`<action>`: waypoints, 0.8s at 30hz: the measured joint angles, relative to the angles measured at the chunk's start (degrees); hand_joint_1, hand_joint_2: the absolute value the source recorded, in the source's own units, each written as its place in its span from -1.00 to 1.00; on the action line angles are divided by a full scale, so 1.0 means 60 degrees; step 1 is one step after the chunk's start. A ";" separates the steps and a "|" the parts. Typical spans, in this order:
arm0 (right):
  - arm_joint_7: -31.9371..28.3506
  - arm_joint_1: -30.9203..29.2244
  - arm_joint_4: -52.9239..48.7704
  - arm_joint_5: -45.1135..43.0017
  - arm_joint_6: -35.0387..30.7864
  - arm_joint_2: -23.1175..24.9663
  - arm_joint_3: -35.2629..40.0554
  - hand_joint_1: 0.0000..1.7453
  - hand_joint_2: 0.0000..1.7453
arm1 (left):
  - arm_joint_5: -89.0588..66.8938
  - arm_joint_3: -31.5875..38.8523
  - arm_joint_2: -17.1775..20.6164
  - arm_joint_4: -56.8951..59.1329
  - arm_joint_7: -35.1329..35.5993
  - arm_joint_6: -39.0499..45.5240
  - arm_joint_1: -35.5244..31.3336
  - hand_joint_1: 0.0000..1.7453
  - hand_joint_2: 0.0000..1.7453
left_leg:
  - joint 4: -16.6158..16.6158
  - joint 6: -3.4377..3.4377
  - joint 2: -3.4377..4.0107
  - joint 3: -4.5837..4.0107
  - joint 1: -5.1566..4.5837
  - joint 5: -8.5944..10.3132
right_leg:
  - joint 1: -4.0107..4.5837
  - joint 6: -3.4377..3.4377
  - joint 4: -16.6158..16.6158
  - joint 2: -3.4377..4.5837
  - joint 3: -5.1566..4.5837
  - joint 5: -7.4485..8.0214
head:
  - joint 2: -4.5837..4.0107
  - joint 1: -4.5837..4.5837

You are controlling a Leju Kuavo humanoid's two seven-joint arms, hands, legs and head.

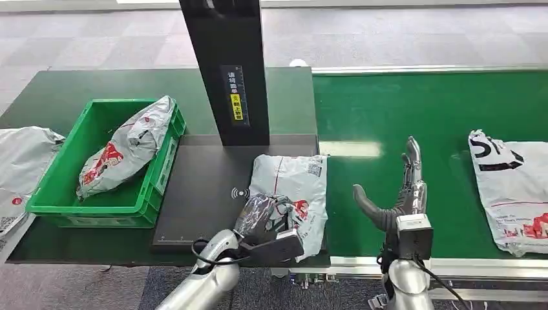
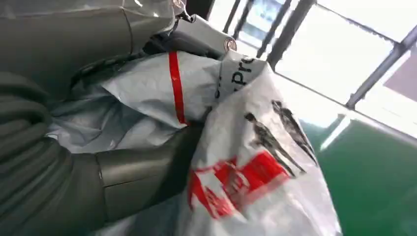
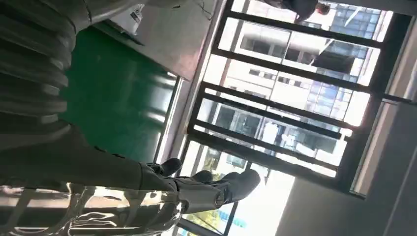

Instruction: Moved the parcel from conveyor to table for the left to box.

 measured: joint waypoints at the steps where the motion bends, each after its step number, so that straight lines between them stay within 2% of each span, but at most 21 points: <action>1: 0.0033 0.0031 -0.0074 0.0000 0.0029 0.0004 -0.0041 -1.00 1.00 | -0.0056 0.0059 0.0040 -0.0169 -0.0033 0.0203 0.0067 1.00 1.00 | 0.0000 0.0000 0.0000 -0.0003 0.0000 0.0000 | 0.0000 0.0000 0.0000 0.0000 -0.0001 0.0000 | 0.0000 -0.0004; 8: 0.0164 0.0076 -0.0398 0.0026 0.0153 0.0000 -0.0183 -1.00 1.00 | -0.0573 0.0485 0.0346 -0.1462 -0.0190 0.1445 0.0348 1.00 1.00 | 0.0000 -0.0001 0.0000 -0.0007 0.0001 0.0001 | 0.0001 0.0000 0.0001 0.0000 -0.0005 0.0000 | 0.0000 0.0000; 14: 0.0131 0.0076 -0.0390 0.0026 0.0229 0.0004 -0.0186 -1.00 1.00 | -0.1068 0.0926 0.0637 -0.2264 -0.0653 0.3135 0.0492 1.00 1.00 | 0.0000 -0.0001 0.0000 -0.0013 0.0001 0.0001 | 0.0001 0.0000 0.0002 0.0001 -0.0010 0.0000 | 0.0000 0.0000; 18: 0.0120 0.0060 -0.0379 0.0026 0.0244 0.0011 -0.0204 -1.00 1.00 | -0.1885 0.1546 0.0666 -0.2996 -0.1309 0.3273 0.0580 1.00 1.00 | 0.0000 -0.0001 0.0000 -0.0015 0.0000 0.0001 | 0.0001 0.0000 0.0002 0.0002 -0.0014 0.0000 | 0.0000 0.0000; 24: 0.0065 -0.0008 -0.0372 0.0051 0.0186 0.0015 -0.0230 -1.00 1.00 | -0.3212 0.3051 0.0269 -0.3970 -0.1876 0.3276 0.0601 1.00 1.00 | 0.0002 -0.0001 0.0001 -0.0016 -0.0001 0.0002 | 0.0000 0.0001 0.0002 0.0002 -0.0014 0.0001 | 0.0000 0.0000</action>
